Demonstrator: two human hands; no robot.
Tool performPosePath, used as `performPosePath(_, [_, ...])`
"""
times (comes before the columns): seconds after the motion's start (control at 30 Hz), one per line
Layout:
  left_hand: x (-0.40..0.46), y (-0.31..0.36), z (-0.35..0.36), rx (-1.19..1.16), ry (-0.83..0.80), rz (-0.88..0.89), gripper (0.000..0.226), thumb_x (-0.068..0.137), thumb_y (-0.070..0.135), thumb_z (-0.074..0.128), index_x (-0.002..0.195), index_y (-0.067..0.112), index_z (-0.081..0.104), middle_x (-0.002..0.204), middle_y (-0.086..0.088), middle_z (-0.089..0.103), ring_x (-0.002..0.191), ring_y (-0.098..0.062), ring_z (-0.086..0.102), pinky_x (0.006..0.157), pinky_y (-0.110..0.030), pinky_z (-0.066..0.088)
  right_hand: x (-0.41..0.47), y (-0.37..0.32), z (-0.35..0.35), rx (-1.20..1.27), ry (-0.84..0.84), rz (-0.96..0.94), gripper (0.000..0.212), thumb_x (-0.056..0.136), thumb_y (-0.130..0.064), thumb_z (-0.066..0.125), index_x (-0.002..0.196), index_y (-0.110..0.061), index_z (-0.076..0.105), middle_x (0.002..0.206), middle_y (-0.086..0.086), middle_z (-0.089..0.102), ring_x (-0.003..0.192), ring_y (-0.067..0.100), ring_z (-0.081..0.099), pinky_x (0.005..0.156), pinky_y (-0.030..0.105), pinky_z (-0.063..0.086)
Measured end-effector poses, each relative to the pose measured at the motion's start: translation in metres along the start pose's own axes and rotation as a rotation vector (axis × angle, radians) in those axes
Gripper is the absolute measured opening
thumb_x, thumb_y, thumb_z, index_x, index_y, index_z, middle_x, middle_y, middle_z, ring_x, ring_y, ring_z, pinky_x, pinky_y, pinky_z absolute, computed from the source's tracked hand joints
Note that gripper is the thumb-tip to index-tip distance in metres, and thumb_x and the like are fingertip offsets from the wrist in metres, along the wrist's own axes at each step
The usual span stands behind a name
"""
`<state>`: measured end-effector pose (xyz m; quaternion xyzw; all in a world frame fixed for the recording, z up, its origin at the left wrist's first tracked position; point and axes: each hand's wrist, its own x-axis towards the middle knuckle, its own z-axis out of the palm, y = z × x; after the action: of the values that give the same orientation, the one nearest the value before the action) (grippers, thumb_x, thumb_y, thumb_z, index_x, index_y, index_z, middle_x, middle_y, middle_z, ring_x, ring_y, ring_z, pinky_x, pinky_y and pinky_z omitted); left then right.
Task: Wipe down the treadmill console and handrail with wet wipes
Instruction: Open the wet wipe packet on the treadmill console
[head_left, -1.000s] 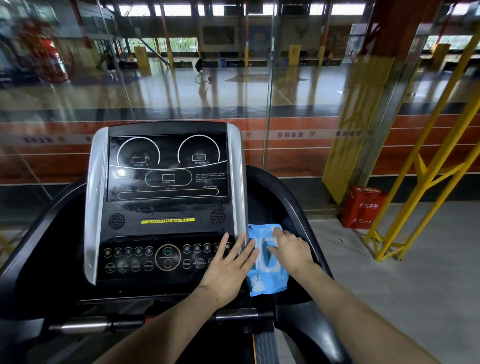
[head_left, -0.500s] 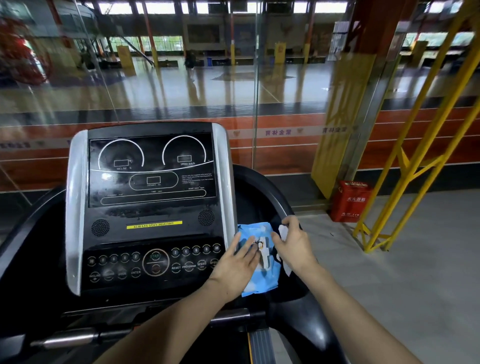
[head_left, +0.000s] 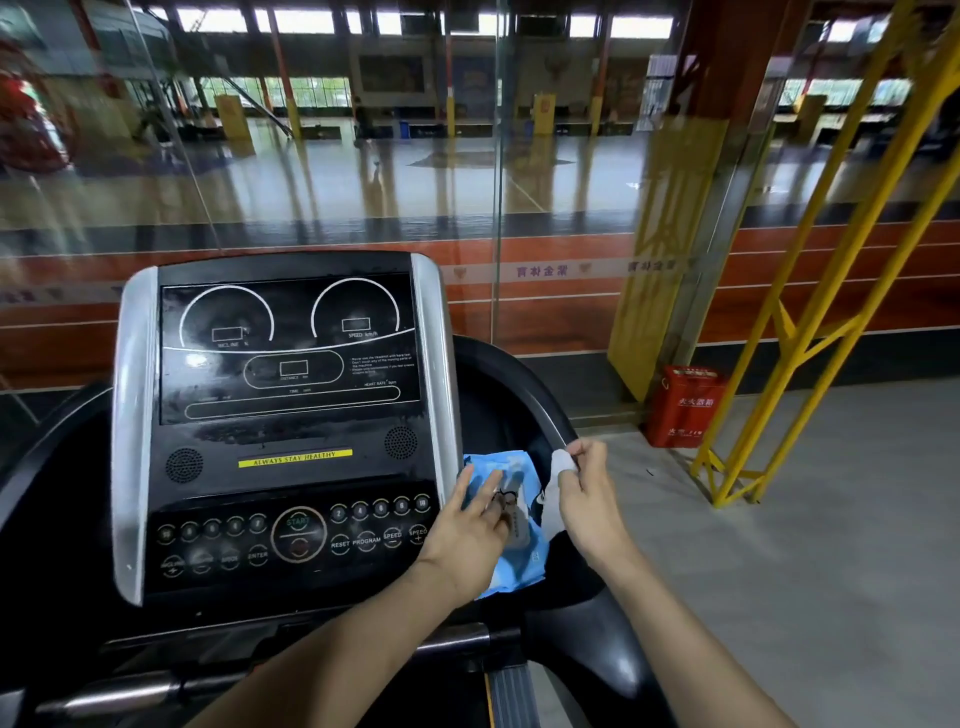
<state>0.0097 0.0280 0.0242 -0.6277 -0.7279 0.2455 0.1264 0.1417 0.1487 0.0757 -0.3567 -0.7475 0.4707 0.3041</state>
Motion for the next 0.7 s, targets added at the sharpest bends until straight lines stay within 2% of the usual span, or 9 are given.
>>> performPosePath(0.07, [-0.013, -0.008, 0.003, -0.221, 0.196, -0.085, 0.053, 0.098, 0.026, 0.048, 0.15, 0.018, 0.049, 0.161, -0.008, 0.044, 0.161, -0.035, 0.001, 0.123, -0.065, -0.011, -0.001, -0.008, 0.0, 0.066, 0.017, -0.002, 0.028, 0.095, -0.002, 0.045, 0.111, -0.025, 0.043, 0.094, 0.0, 0.057, 0.071, 0.01, 0.053, 0.064, 0.026, 0.047])
performPosePath(0.13, [-0.029, -0.016, 0.002, -0.463, 0.392, -0.238, 0.047, 0.094, 0.025, 0.048, 0.139, 0.027, 0.059, 0.144, 0.005, 0.061, 0.157, -0.026, 0.027, 0.128, -0.054, 0.0, -0.003, -0.018, -0.001, 0.182, 0.03, -0.011, 0.03, 0.096, 0.0, 0.051, 0.115, -0.023, 0.047, 0.098, 0.0, 0.062, 0.063, 0.005, 0.051, 0.055, 0.018, 0.045])
performPosePath(0.2, [-0.039, -0.025, -0.008, -0.724, 0.511, -0.403, 0.041, 0.098, 0.026, 0.047, 0.136, 0.031, 0.062, 0.136, 0.012, 0.064, 0.147, -0.017, 0.042, 0.126, -0.04, 0.018, -0.004, -0.03, -0.001, 0.303, 0.004, -0.013, 0.03, 0.098, -0.003, 0.058, 0.116, -0.024, 0.049, 0.095, -0.003, 0.066, 0.065, 0.012, 0.054, 0.054, 0.022, 0.046])
performPosePath(0.27, [-0.045, -0.038, -0.027, -1.023, 0.605, -0.51, 0.033, 0.102, 0.028, 0.054, 0.132, 0.029, 0.066, 0.129, 0.013, 0.068, 0.131, -0.011, 0.054, 0.114, -0.032, 0.038, -0.005, -0.045, 0.001, 0.382, -0.041, -0.049, 0.028, 0.097, -0.007, 0.067, 0.113, -0.025, 0.052, 0.091, -0.006, 0.071, 0.073, 0.016, 0.064, 0.061, 0.027, 0.049])
performPosePath(0.37, [-0.057, -0.056, -0.058, -1.479, 0.645, -0.527, 0.031, 0.099, 0.035, 0.067, 0.13, 0.034, 0.066, 0.121, 0.018, 0.071, 0.118, 0.004, 0.061, 0.102, -0.022, 0.048, -0.006, -0.073, 0.009, 0.439, -0.09, -0.133, 0.022, 0.092, -0.01, 0.077, 0.106, -0.018, 0.063, 0.095, -0.002, 0.075, 0.09, 0.014, 0.072, 0.077, 0.024, 0.054])
performPosePath(0.5, [-0.075, -0.066, -0.075, -1.657, 0.679, -0.552, 0.038, 0.092, 0.031, 0.077, 0.126, 0.04, 0.064, 0.108, 0.015, 0.075, 0.108, 0.001, 0.067, 0.093, -0.012, 0.045, -0.01, -0.104, 0.028, 0.524, -0.142, -0.192, 0.019, 0.088, -0.014, 0.081, 0.101, -0.015, 0.067, 0.093, -0.001, 0.072, 0.09, 0.017, 0.069, 0.081, 0.032, 0.055])
performPosePath(0.6, [-0.089, -0.075, -0.078, -1.661, 0.749, -0.616, 0.029, 0.093, 0.021, 0.077, 0.115, 0.037, 0.068, 0.09, 0.009, 0.077, 0.096, -0.005, 0.07, 0.087, -0.013, 0.046, -0.01, -0.119, 0.039, 0.512, -0.172, -0.231, 0.017, 0.088, -0.015, 0.081, 0.1, -0.014, 0.069, 0.091, 0.0, 0.072, 0.088, 0.016, 0.068, 0.08, 0.03, 0.054])
performPosePath(0.7, [-0.106, -0.089, -0.083, -1.674, 0.819, -0.666, 0.019, 0.095, 0.014, 0.074, 0.102, 0.032, 0.073, 0.088, 0.008, 0.077, 0.088, -0.009, 0.071, 0.081, -0.018, 0.05, -0.007, -0.128, 0.043, 0.489, -0.228, -0.263, 0.015, 0.09, -0.013, 0.079, 0.102, -0.013, 0.069, 0.091, 0.002, 0.071, 0.086, 0.015, 0.068, 0.078, 0.03, 0.053])
